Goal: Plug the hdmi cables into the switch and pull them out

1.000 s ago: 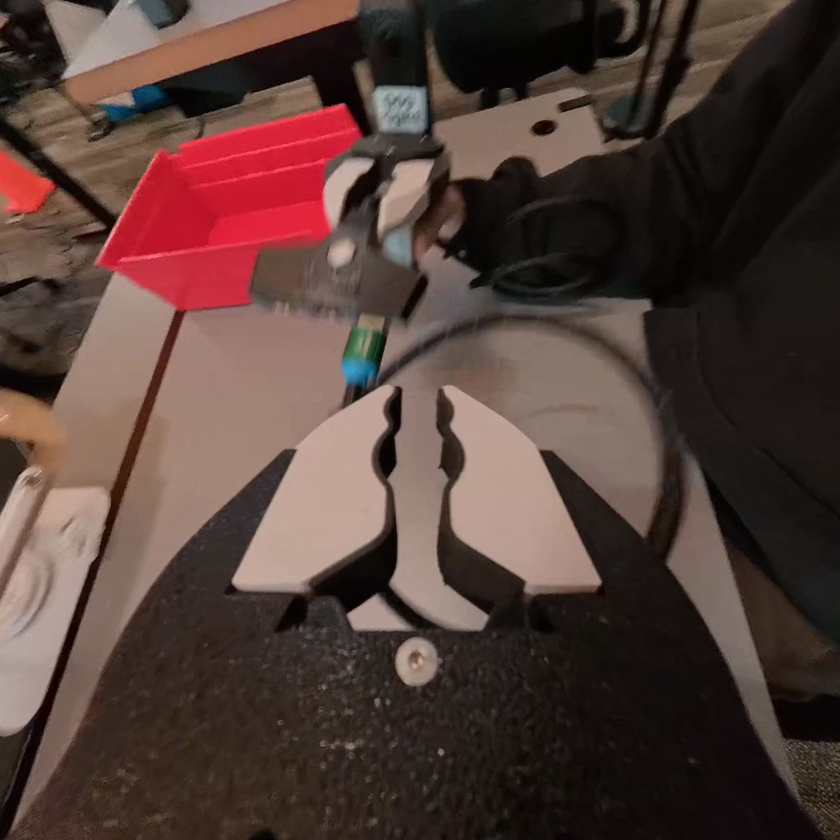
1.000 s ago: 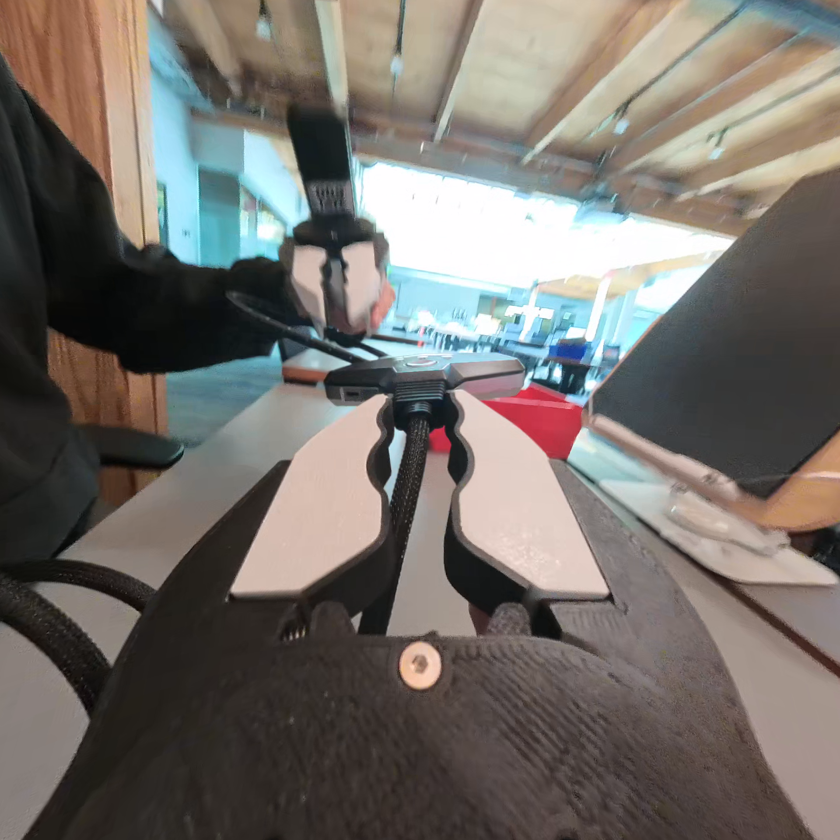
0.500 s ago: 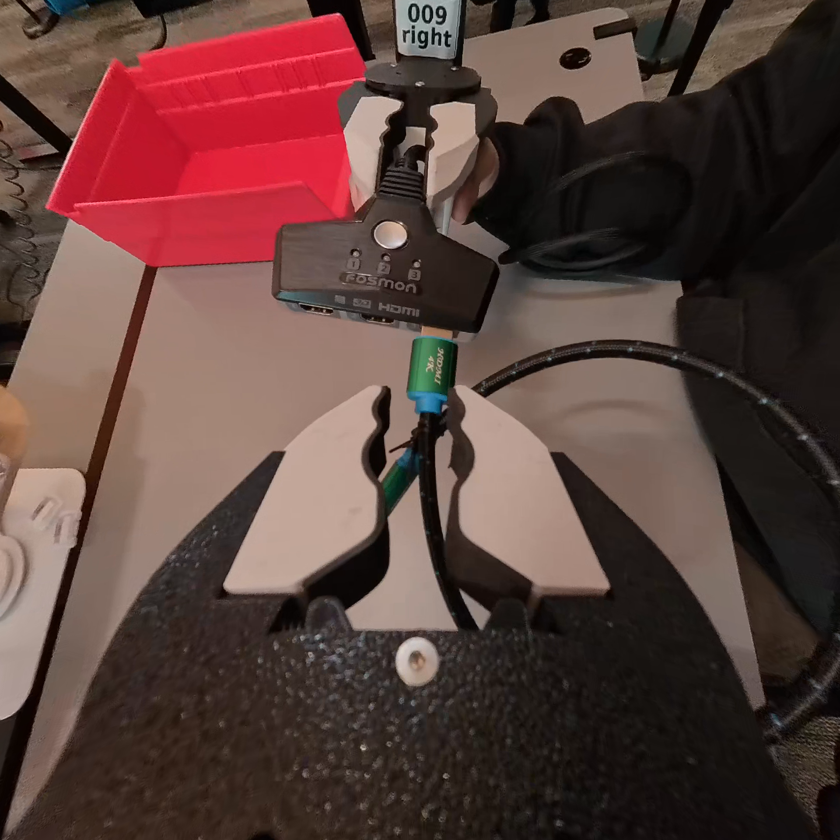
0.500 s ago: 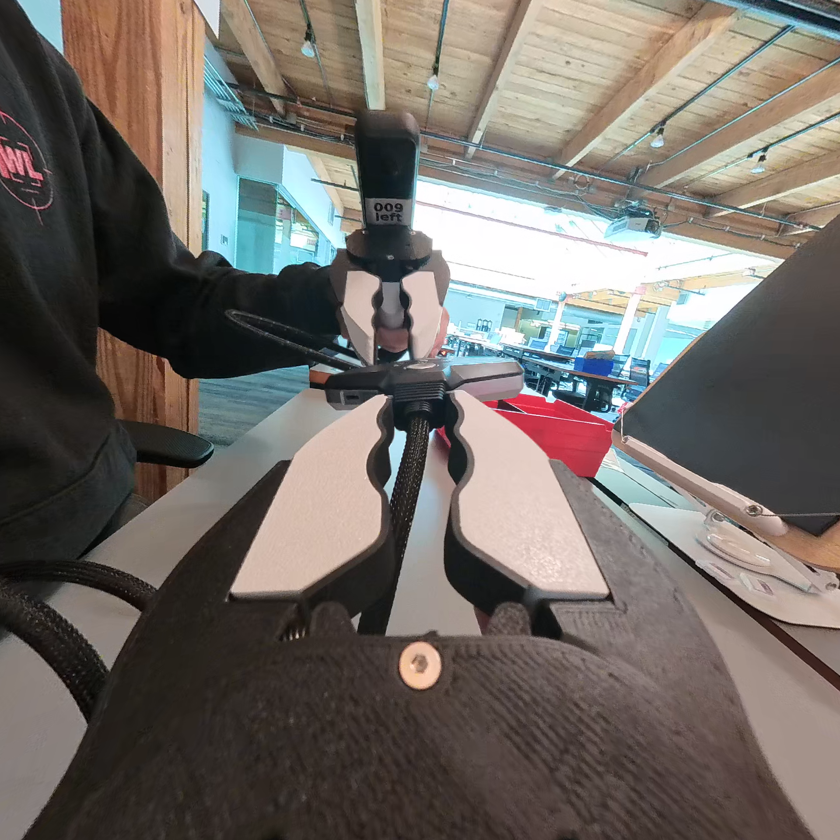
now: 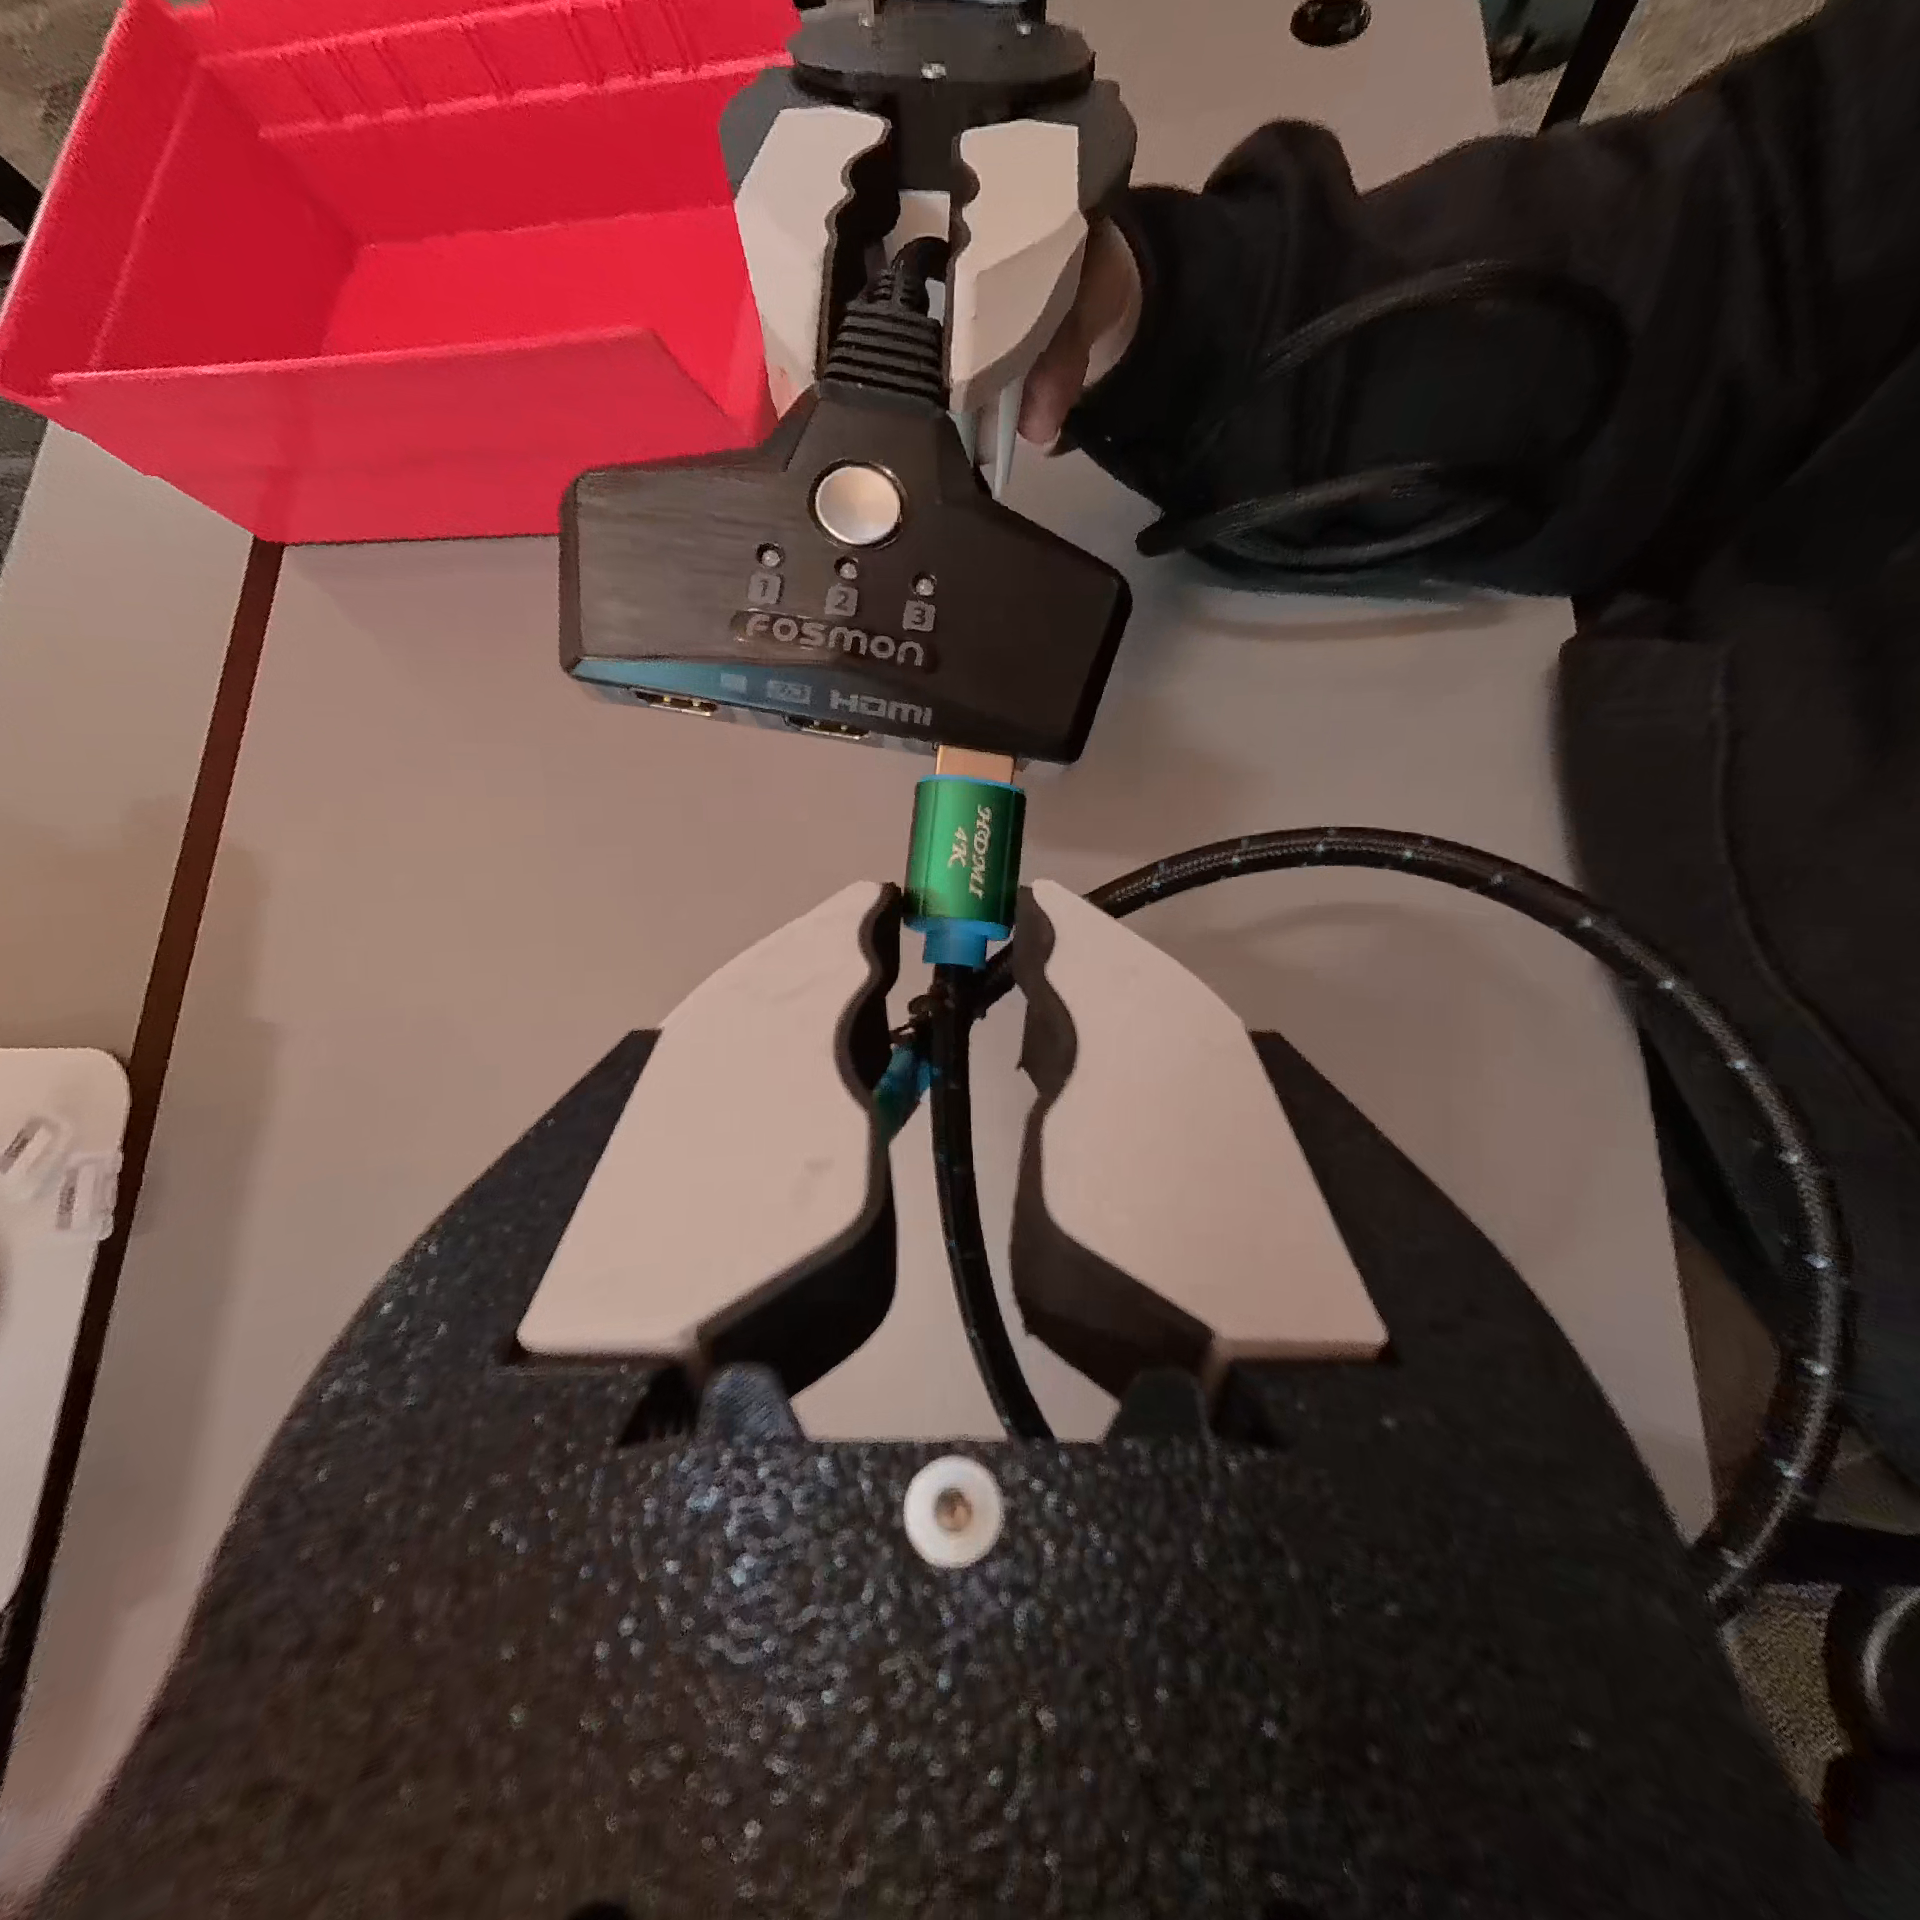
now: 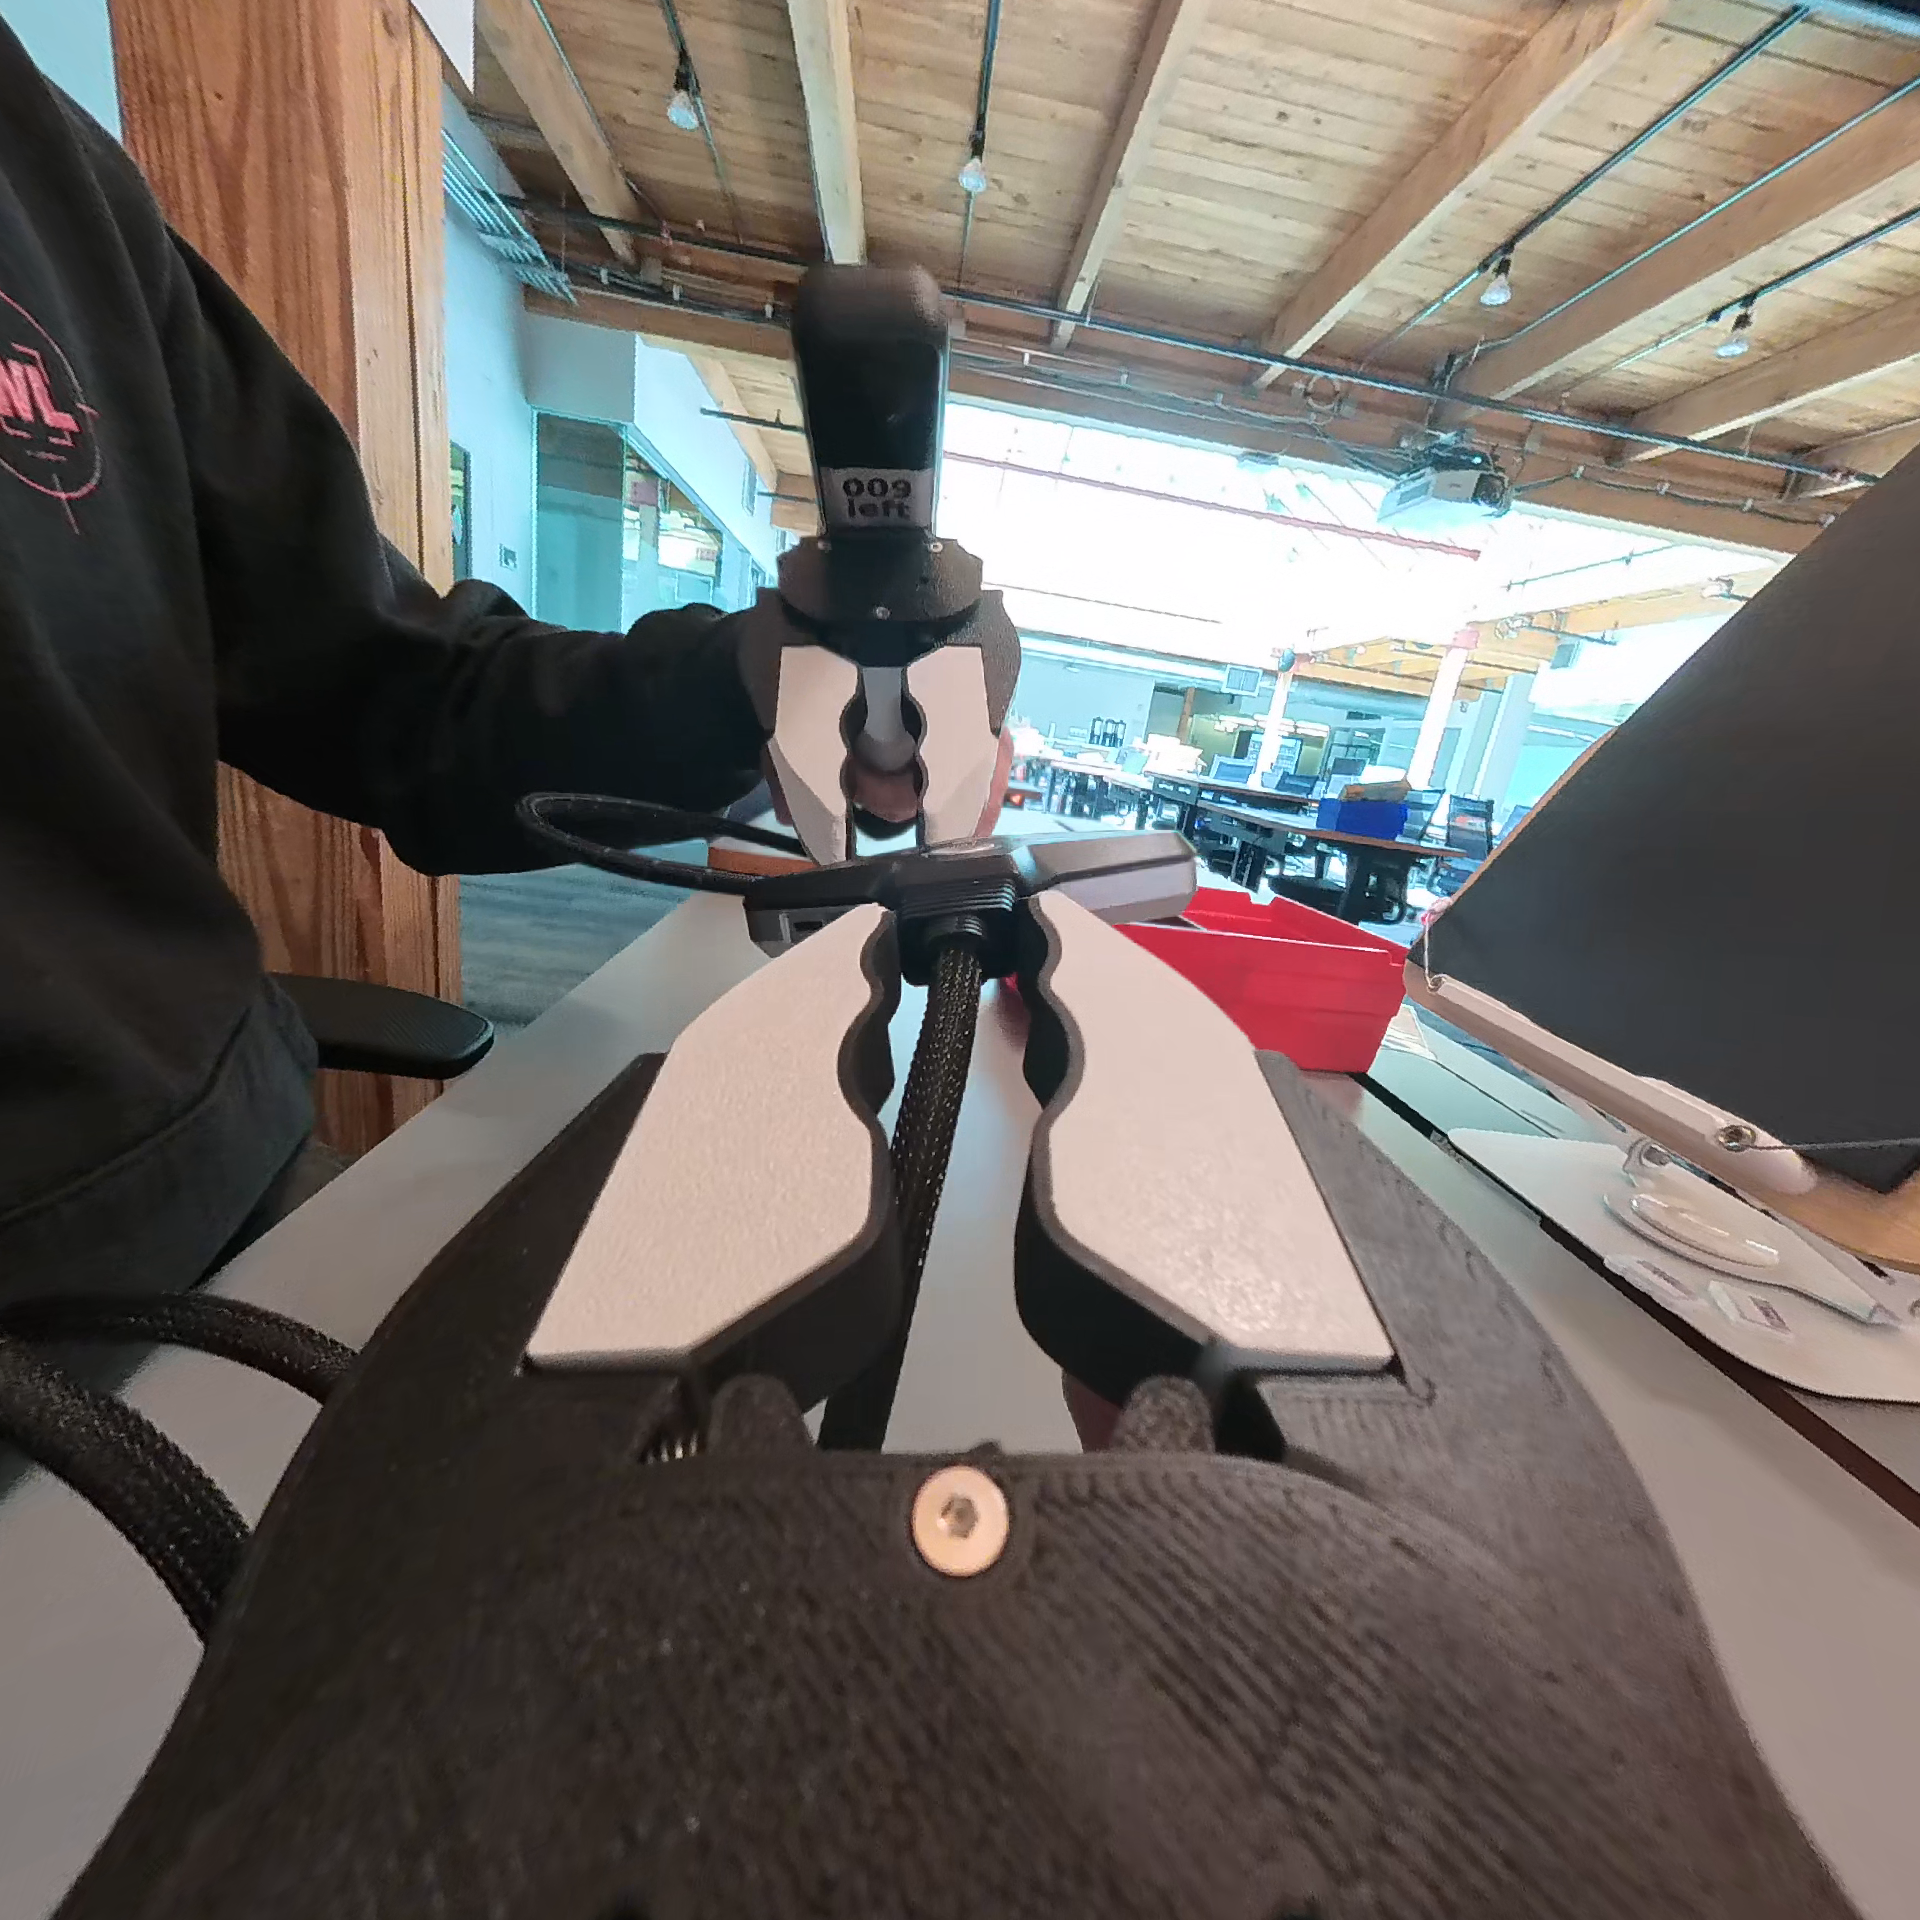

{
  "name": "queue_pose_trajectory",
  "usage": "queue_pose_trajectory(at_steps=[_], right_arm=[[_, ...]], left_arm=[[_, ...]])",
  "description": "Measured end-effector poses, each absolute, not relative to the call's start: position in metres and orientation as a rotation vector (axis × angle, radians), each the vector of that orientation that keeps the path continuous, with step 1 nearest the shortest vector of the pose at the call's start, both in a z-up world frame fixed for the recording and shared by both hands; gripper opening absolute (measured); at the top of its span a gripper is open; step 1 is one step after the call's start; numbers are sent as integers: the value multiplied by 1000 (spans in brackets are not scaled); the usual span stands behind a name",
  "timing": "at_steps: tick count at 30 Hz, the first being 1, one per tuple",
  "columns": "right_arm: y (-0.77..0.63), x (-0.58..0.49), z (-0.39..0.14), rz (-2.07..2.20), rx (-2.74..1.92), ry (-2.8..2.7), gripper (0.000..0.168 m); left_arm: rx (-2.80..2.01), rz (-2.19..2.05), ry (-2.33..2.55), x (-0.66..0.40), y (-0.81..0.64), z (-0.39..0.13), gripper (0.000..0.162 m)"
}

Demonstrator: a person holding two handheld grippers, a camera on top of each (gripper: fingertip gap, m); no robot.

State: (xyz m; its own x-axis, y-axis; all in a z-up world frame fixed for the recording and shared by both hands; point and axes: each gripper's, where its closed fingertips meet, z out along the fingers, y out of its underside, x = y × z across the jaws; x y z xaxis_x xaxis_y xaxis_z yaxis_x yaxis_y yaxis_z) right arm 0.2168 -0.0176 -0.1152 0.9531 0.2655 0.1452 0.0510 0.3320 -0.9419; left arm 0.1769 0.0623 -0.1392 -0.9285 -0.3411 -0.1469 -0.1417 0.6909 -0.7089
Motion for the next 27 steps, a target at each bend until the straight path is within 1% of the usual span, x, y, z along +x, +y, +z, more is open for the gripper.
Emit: queue_pose_trajectory(at_steps=[6, 9, 15, 17, 20, 22, 23, 26, 27], right_arm=[[-18, 219, -114, 158, -1214, -275, 22], [-21, 219, -110, 172, -1182, -259, 22], [-12, 213, -117, 111, -1265, -304, 22], [-9, 213, -118, 113, -1268, -305, 22], [-17, 216, -111, 133, -1179, -291, 22], [-21, 216, -107, 133, -1154, -298, 22], [-23, 216, -110, 127, -1167, -308, 22], [-31, 217, -109, 161, -1146, -311, 22], [-31, 218, -110, 159, -1147, -308, 22]], left_arm=[[-408, -1070, 2610, 180, 63, -137, 19], [-467, -1260, 2543, 179, 59, -121, 19], [-431, -1088, 2623, 179, 66, -142, 19], [-426, -1094, 2630, 178, 68, -144, 19], [-441, -1296, 2552, 177, 60, -123, 19], [-437, -1316, 2518, 176, 57, -116, 20], [-436, -1275, 2478, 179, 60, -114, 23], [-513, -1227, 2289, 187, 86, -98, 42], [-574, -1225, 2231, 190, 103, -92, 40]])
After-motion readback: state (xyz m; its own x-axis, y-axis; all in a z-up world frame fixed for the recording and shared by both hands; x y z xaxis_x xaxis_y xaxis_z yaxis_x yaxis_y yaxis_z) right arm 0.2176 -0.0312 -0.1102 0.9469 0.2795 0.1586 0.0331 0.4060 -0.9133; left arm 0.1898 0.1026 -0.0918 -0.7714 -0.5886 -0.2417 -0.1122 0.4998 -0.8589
